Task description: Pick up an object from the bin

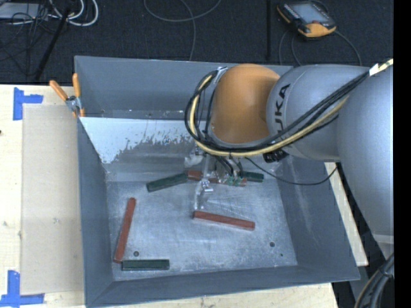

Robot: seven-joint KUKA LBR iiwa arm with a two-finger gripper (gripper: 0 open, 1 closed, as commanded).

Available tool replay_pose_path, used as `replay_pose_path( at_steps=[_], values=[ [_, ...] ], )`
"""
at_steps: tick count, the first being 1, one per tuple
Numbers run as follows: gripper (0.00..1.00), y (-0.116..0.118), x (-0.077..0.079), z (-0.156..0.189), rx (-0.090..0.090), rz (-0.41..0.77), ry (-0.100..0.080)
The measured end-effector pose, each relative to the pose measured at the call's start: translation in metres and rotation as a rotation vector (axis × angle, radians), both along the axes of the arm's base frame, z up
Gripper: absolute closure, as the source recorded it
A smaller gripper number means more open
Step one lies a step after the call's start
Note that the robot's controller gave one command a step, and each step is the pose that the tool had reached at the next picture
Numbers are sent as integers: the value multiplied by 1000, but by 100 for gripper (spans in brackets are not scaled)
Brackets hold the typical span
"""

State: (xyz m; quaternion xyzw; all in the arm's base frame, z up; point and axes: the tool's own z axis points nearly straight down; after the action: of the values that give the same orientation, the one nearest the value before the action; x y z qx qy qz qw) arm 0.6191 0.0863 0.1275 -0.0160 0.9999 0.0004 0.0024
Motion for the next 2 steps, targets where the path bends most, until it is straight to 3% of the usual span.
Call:
replay_pose_path(
  at_steps=[1,2],
  values=[
    [0,-13,-2,-30,0,-45,7],
    [0,-44,-37,-38,-1,105,5]
  ],
)
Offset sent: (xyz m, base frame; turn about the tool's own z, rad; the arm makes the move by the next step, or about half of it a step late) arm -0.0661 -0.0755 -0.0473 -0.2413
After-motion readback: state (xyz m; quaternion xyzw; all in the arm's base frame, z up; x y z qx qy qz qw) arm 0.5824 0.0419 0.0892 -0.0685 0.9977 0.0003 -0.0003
